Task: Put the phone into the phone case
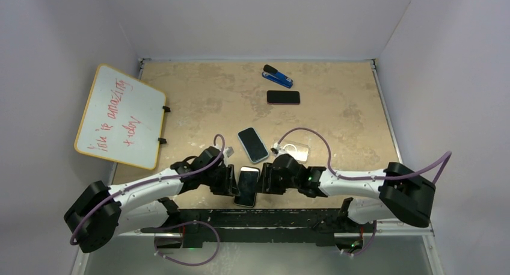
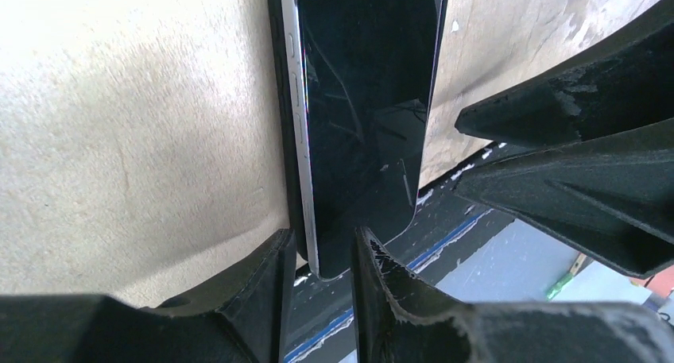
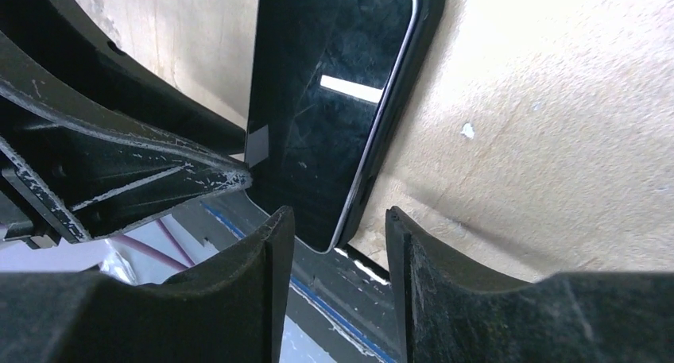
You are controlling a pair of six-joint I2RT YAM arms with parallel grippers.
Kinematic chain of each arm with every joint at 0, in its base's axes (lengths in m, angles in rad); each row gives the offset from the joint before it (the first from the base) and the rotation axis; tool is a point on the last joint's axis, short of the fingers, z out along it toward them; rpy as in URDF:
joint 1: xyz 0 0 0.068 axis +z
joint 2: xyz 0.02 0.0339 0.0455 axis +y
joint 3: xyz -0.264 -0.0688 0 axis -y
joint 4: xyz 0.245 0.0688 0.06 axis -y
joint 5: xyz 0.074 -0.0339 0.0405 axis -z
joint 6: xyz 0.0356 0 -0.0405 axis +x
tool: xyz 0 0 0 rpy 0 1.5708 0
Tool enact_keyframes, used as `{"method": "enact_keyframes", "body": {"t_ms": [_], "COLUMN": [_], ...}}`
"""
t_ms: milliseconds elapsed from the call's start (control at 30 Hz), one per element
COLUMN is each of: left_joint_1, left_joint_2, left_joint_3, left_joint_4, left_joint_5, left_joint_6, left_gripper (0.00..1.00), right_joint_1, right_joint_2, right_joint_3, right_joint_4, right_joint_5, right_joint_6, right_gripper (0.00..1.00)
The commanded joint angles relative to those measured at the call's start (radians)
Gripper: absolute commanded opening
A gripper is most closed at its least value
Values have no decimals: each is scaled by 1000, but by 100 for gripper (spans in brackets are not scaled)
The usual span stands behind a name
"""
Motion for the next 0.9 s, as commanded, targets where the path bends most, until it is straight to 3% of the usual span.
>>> {"method": "enact_keyframes", "body": {"t_ms": [0, 367, 467, 600, 867], "left_joint_1": [-13, -92, -141, -178, -143], "left_joint_2": [-11, 65, 92, 70, -114], "left_joint_3": [-25, -49, -42, -48, -32], "left_joint_4": [58, 247, 277, 302, 96], "left_joint_5": [39, 36, -5, -52, -163], "left_joint_6": [-28, -120, -155, -214, -205], "left_gripper": [32, 2, 1, 10, 41], "right_joint_1": [31, 66, 66, 66, 66], "right_joint_2": [27, 96, 74, 1, -109], "right_joint_3": [2, 21, 21, 17, 0], "right_joint_4": [24, 54, 31, -69, -202], "right_joint_5": [-14, 13, 37, 125, 174], "right_joint_6": [33, 53, 50, 44, 50], "right_gripper": [47, 39, 34, 27, 31]}}
